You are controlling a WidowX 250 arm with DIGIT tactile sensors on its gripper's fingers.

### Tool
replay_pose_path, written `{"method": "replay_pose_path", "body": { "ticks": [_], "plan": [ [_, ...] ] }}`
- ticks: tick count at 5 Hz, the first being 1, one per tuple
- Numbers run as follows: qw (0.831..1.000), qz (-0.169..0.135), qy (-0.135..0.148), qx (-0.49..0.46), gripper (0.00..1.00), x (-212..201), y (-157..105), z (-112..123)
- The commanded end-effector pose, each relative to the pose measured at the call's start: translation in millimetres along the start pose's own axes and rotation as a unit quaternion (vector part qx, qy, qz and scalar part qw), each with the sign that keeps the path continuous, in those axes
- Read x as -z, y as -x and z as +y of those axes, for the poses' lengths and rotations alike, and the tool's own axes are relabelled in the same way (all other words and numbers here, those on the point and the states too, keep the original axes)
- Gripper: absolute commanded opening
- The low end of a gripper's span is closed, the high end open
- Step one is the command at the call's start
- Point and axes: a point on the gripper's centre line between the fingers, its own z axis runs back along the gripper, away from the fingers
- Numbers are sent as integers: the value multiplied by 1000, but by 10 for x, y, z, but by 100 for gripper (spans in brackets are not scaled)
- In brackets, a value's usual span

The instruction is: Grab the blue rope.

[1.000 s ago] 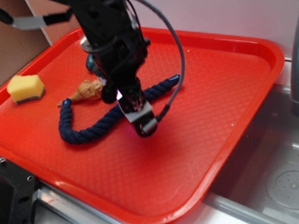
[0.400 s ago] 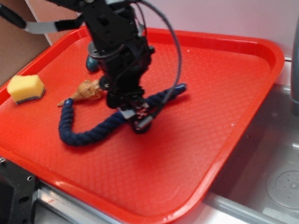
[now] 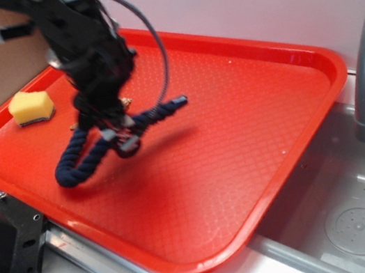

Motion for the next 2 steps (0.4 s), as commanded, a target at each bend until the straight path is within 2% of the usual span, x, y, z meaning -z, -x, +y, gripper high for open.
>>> {"method": "replay_pose_path", "body": {
  "ticks": [1, 2],
  "plan": [
    [989, -16, -22, -145, 0, -1089, -137, -135],
    [982, 19, -11, -190, 0, -1536, -241, -42]
  ]
}}
